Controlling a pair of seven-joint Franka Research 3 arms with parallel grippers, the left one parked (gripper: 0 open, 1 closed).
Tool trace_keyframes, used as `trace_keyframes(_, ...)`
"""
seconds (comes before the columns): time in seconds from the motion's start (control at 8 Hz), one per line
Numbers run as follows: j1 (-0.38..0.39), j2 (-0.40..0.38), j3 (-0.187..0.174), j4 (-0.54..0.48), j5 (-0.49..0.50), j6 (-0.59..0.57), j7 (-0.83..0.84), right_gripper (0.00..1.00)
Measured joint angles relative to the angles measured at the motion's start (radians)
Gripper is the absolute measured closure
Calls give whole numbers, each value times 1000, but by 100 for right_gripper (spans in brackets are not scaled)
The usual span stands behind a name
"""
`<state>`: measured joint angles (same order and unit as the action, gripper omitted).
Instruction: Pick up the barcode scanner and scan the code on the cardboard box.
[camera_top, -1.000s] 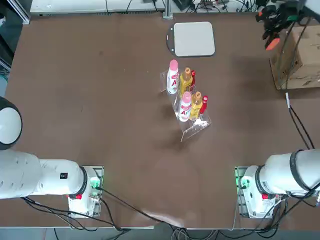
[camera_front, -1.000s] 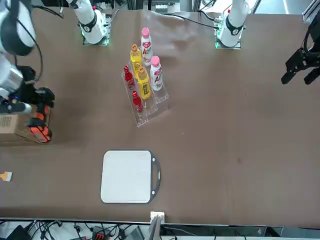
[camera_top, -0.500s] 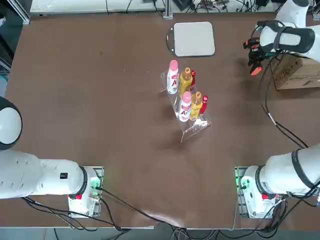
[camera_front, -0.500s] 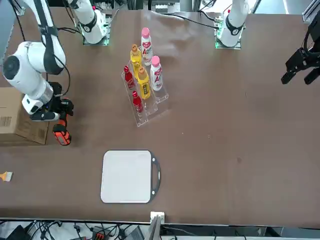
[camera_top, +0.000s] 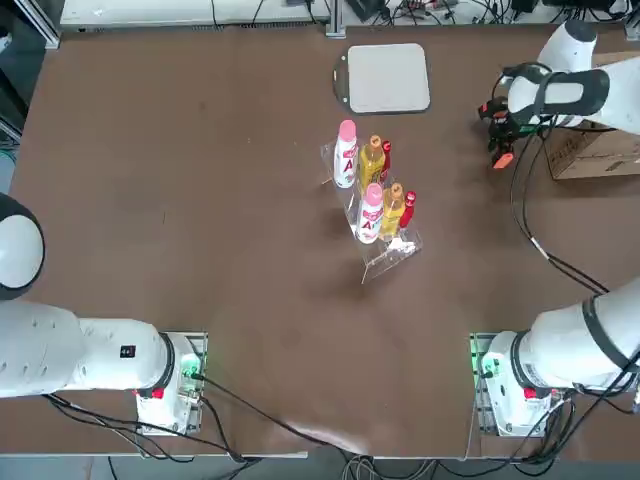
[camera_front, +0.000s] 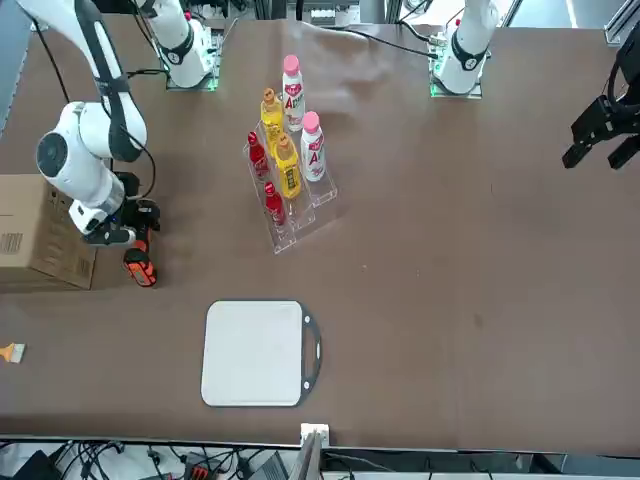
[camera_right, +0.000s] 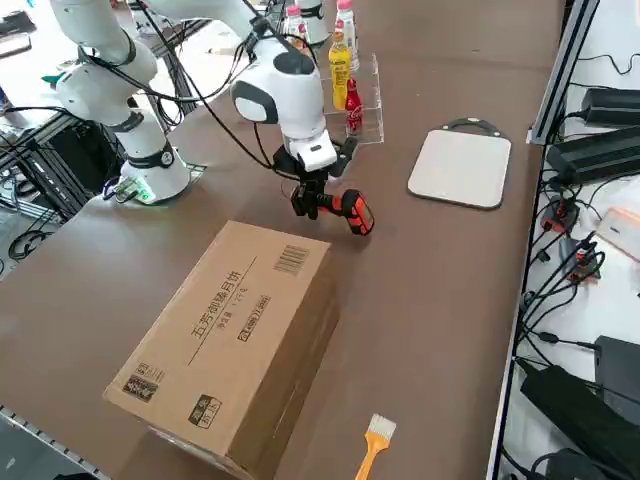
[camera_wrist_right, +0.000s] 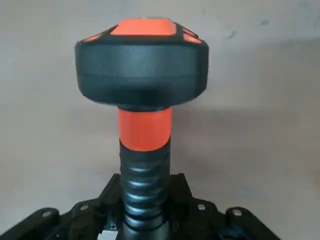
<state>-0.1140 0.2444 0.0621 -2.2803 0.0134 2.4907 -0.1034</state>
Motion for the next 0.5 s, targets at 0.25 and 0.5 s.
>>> trace_keyframes(0.25,1,33,1,0,0,19,0,58)
trace_keyframes(0.5,6,44,2,0,0,26,0,57)
